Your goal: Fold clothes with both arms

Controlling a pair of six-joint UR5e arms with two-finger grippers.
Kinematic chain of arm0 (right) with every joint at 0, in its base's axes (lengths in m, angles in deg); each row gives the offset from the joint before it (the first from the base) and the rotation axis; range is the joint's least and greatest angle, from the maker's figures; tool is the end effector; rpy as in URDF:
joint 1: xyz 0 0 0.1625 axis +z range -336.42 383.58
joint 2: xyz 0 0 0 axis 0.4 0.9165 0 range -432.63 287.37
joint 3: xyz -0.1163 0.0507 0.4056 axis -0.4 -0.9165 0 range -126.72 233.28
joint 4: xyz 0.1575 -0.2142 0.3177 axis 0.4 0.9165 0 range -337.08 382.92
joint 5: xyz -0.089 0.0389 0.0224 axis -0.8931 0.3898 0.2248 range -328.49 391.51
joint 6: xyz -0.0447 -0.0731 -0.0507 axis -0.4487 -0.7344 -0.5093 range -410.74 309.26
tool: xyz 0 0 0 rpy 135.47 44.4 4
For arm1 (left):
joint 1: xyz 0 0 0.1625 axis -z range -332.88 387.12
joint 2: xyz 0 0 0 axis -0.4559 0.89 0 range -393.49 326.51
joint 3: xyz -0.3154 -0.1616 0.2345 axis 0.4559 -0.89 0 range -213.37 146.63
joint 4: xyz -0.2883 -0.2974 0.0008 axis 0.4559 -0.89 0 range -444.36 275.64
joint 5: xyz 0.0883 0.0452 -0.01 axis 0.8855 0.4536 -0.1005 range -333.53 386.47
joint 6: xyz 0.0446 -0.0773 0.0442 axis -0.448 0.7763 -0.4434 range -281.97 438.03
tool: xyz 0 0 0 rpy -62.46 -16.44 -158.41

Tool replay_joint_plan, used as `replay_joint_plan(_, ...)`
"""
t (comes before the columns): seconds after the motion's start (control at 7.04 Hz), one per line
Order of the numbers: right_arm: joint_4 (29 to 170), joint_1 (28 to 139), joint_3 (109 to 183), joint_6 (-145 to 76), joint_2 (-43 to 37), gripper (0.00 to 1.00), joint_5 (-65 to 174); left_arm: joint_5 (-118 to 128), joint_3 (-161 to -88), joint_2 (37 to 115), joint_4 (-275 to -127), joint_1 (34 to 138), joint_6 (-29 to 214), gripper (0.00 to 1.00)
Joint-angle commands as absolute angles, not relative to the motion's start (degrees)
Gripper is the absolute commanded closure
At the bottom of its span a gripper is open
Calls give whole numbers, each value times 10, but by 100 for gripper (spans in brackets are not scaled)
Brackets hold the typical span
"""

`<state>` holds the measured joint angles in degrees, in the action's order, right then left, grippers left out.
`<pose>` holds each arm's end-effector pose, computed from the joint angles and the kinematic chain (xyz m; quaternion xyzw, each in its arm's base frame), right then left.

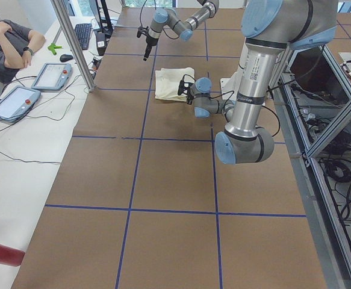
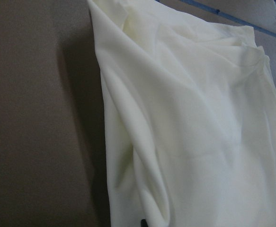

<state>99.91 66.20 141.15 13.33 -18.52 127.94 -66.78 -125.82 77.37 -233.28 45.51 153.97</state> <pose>-0.4438 -0.5745 0.2839 0.1806 -0.3564 0.1110 0.9100 0.5514 -0.3178 0.3191 0.1632 0.6372 -0.0098 0.7532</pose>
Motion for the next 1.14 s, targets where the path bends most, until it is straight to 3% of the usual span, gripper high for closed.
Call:
replay_joint_plan(0.0,999,662,1412,132,-186,0,1280,-671,-1307,748,-2326,457,1538,2)
replay_joint_plan(0.28,999,662,1412,132,-187,0,1280,-696,-1368,726,-2304,458,1542,0)
replay_joint_plan(0.57,999,662,1412,132,-188,0,1280,-692,-1310,808,-2281,453,1599,0)
replay_joint_plan(0.99,999,662,1412,132,-187,0,1280,-691,-1276,815,-2281,453,1599,0)
